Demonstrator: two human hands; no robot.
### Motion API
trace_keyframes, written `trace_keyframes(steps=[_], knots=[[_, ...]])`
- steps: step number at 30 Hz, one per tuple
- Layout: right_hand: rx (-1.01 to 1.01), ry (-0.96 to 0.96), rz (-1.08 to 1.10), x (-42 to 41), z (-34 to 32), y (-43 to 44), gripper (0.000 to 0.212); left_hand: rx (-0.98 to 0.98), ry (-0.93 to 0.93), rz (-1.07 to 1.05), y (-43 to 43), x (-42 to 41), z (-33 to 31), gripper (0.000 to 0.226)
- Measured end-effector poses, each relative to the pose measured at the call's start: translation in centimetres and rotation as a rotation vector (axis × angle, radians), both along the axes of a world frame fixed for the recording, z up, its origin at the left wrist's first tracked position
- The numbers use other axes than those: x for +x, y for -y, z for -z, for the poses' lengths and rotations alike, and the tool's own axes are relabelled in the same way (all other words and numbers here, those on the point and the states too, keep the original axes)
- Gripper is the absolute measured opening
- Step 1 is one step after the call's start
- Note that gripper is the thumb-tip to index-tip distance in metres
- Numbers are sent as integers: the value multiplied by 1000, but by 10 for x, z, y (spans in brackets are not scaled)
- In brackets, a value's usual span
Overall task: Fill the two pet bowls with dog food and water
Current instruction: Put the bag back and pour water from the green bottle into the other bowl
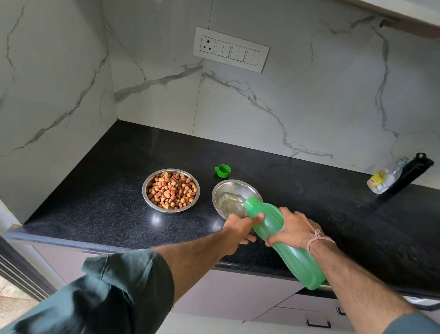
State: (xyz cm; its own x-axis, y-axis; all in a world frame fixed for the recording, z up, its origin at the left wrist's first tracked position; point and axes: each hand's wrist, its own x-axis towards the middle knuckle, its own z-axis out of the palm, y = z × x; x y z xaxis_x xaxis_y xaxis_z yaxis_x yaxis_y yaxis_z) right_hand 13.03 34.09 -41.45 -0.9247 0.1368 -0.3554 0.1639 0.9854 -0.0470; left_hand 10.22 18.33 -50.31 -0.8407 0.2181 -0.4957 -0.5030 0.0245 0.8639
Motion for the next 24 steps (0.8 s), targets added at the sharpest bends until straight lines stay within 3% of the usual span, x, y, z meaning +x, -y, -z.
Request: trace_keyframes(steps=[24], knots=[[6,-8,6,0,-8,3,108,-13,-5,1,2,-2,-3,49]])
